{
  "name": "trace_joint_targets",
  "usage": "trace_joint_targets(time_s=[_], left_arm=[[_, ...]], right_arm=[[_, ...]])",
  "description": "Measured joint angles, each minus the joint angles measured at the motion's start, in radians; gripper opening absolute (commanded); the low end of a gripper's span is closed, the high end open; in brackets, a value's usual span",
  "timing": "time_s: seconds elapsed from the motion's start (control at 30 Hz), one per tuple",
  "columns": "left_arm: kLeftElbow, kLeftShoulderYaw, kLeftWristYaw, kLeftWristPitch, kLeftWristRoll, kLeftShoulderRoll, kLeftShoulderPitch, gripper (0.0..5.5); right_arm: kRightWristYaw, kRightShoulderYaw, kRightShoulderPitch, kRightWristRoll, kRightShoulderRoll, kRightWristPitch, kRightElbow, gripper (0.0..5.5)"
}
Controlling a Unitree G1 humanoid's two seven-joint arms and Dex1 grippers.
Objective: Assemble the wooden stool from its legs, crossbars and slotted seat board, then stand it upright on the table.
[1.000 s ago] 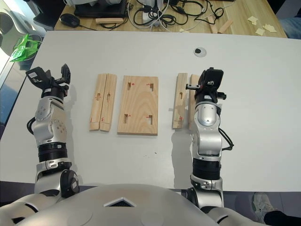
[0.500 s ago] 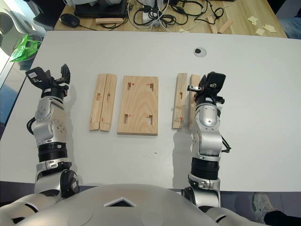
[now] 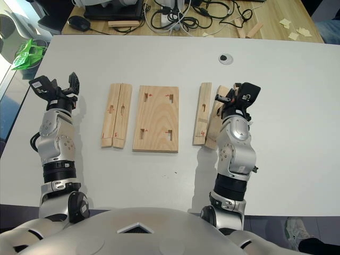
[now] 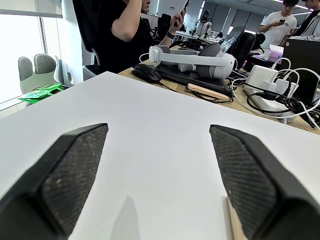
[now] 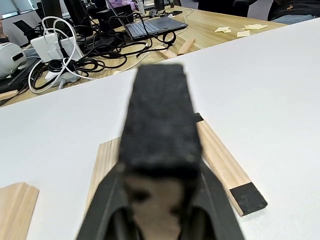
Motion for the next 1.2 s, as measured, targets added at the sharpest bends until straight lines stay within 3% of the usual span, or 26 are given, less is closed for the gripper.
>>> trace_joint_targets(time_s=[0.37, 0.93, 0.97, 1.2], left_arm=[[0.0, 0.0, 0.008, 0.0, 0.0, 0.0, 0.0, 3.77], [0.017, -0.001, 0.015, -0.007, 0.011, 0.005, -0.009, 3.77], [0.02, -0.001, 0.015, -0.007, 0.011, 0.005, -0.009, 3.77], [0.031, 0.0, 0.015, -0.007, 0.01, 0.005, -0.013, 3.77]], right_arm=[[0.043, 0.089, 0.001, -0.043, -0.06, 0.029, 0.001, 0.37], [0.122, 0.022, -0.051, 0.035, -0.091, -0.015, 0.1, 0.37], [0.123, 0.026, -0.045, 0.035, -0.091, -0.035, 0.1, 0.75], [0.157, 0.1, -0.036, -0.017, -0.107, -0.217, 0.098, 1.82]])
